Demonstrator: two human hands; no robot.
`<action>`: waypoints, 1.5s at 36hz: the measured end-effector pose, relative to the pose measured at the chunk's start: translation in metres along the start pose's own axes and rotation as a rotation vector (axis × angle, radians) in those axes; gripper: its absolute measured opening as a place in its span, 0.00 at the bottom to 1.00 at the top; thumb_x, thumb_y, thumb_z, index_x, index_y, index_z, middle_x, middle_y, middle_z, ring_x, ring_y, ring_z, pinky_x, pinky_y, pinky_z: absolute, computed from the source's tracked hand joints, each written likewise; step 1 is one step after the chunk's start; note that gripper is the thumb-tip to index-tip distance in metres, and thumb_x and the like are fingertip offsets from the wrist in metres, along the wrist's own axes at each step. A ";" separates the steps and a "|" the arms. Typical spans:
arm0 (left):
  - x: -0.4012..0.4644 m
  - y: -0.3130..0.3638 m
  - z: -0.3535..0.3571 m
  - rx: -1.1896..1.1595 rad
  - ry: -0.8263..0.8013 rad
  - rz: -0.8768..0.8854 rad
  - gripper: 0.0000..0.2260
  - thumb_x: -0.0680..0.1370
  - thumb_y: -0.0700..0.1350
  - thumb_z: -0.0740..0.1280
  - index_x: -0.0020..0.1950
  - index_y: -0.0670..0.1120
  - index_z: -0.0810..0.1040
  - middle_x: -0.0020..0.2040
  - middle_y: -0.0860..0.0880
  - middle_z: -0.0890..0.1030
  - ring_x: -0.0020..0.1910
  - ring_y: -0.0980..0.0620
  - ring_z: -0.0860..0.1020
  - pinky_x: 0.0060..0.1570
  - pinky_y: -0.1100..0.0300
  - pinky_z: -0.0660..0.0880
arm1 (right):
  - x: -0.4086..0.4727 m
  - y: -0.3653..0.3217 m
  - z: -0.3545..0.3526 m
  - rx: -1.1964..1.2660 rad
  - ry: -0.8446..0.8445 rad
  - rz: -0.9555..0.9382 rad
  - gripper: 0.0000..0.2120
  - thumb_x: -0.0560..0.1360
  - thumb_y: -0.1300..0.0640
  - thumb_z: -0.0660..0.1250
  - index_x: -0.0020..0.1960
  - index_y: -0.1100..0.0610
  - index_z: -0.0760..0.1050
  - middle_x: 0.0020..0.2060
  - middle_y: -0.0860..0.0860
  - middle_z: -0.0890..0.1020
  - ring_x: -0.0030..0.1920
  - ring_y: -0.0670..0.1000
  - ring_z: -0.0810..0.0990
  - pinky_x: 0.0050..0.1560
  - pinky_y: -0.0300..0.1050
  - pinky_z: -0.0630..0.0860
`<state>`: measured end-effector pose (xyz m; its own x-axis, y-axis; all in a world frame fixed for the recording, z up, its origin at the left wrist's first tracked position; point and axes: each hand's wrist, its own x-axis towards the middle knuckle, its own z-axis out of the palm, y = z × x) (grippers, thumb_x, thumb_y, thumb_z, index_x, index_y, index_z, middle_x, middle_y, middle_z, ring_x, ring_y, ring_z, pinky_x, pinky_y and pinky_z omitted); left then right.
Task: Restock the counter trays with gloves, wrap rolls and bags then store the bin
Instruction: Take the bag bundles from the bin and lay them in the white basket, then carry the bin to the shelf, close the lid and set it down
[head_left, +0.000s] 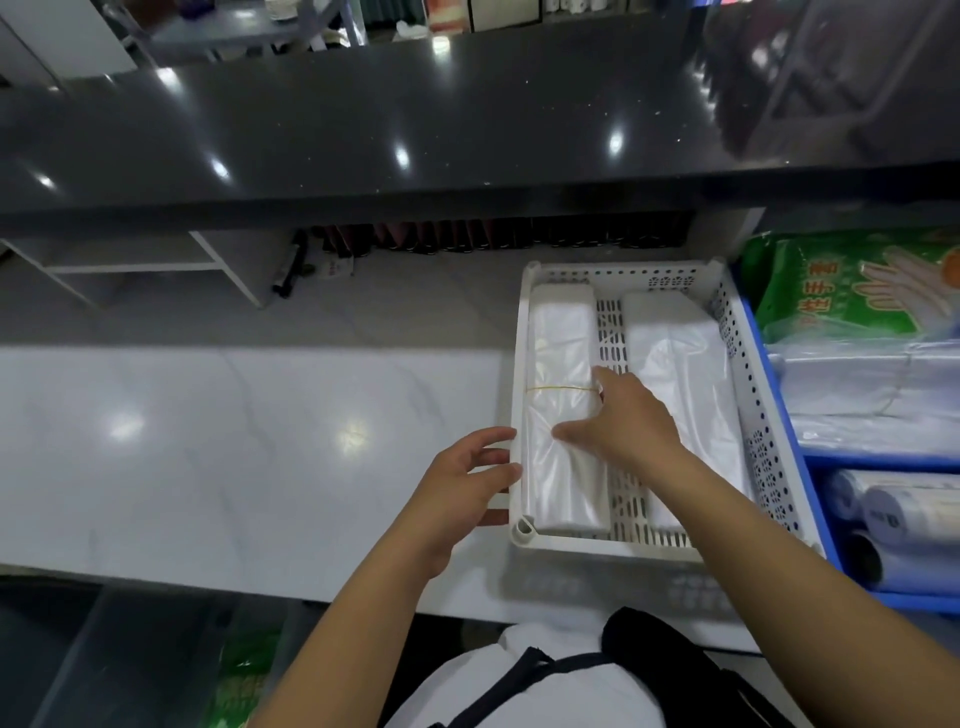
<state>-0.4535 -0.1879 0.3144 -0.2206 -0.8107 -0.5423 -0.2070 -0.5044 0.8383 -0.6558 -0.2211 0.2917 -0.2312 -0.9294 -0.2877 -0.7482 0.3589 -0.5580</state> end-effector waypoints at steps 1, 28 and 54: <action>0.000 0.001 -0.002 0.008 -0.013 0.006 0.15 0.78 0.43 0.69 0.63 0.57 0.78 0.60 0.50 0.80 0.53 0.51 0.84 0.52 0.51 0.83 | -0.001 -0.002 -0.002 -0.035 0.002 0.004 0.29 0.61 0.39 0.75 0.56 0.50 0.70 0.54 0.51 0.76 0.44 0.51 0.78 0.37 0.44 0.71; -0.247 -0.245 -0.193 0.462 0.931 -0.355 0.38 0.76 0.55 0.70 0.81 0.52 0.53 0.82 0.44 0.51 0.80 0.45 0.51 0.76 0.48 0.53 | -0.197 -0.179 0.216 -0.317 -0.716 -1.130 0.34 0.77 0.38 0.63 0.78 0.45 0.56 0.80 0.50 0.52 0.79 0.52 0.48 0.77 0.54 0.53; -0.291 -0.524 -0.351 -1.092 1.140 -0.525 0.43 0.73 0.42 0.74 0.80 0.45 0.51 0.71 0.40 0.70 0.57 0.42 0.75 0.48 0.54 0.72 | -0.286 -0.107 0.346 -0.875 -0.803 -0.514 0.34 0.75 0.39 0.66 0.77 0.46 0.59 0.77 0.53 0.61 0.74 0.55 0.64 0.72 0.51 0.63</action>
<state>0.0539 0.2074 0.0530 0.5183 -0.0355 -0.8545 0.8000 -0.3330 0.4991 -0.2950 0.0367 0.1647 0.4102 -0.5219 -0.7479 -0.8659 -0.4803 -0.1398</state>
